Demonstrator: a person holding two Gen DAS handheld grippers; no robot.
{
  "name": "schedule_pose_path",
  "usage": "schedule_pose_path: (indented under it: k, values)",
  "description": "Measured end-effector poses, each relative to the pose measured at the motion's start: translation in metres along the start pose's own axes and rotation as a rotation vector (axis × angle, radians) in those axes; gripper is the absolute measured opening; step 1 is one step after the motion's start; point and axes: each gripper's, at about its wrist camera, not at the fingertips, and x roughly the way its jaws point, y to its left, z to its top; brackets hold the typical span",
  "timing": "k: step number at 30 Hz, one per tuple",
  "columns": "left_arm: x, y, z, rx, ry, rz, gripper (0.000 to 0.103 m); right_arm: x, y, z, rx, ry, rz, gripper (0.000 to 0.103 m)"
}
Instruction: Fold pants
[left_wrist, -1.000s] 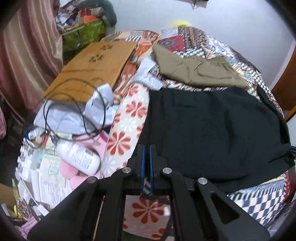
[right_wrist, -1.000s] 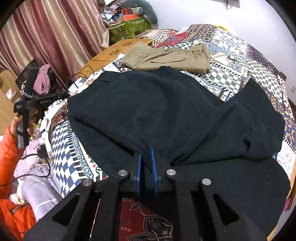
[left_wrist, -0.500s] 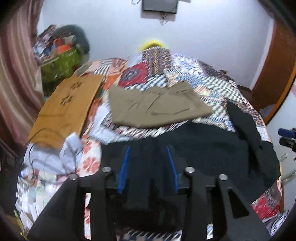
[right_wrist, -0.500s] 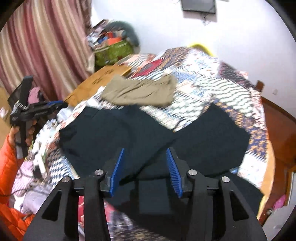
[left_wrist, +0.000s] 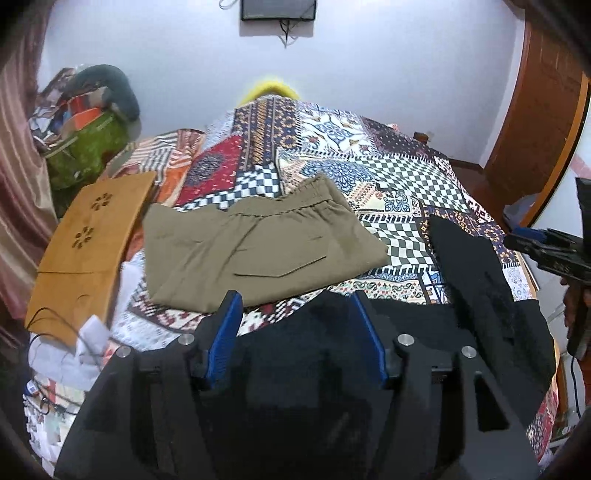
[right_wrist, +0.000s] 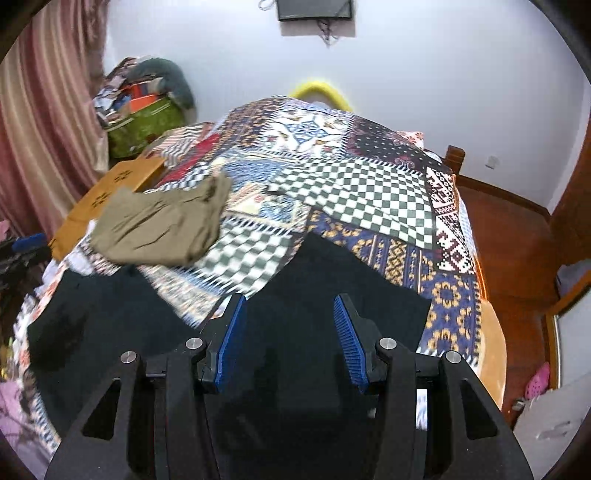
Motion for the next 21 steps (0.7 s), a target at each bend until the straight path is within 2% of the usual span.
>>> schedule_pose_path:
  k: [10,20,21]
  values:
    - [0.055,-0.017,0.013,0.024,0.053,-0.009,0.06,0.077,-0.022,0.026,0.019,0.07,0.002,0.046]
    - [0.072,-0.028,0.011,0.063,0.085,-0.016,0.06,0.142,-0.026,0.035,-0.014,0.173,0.007,0.046]
    - [0.072,-0.029,0.011,0.065,0.086,-0.014,0.06,0.144,-0.027,0.035,-0.011,0.179,0.012,0.034]
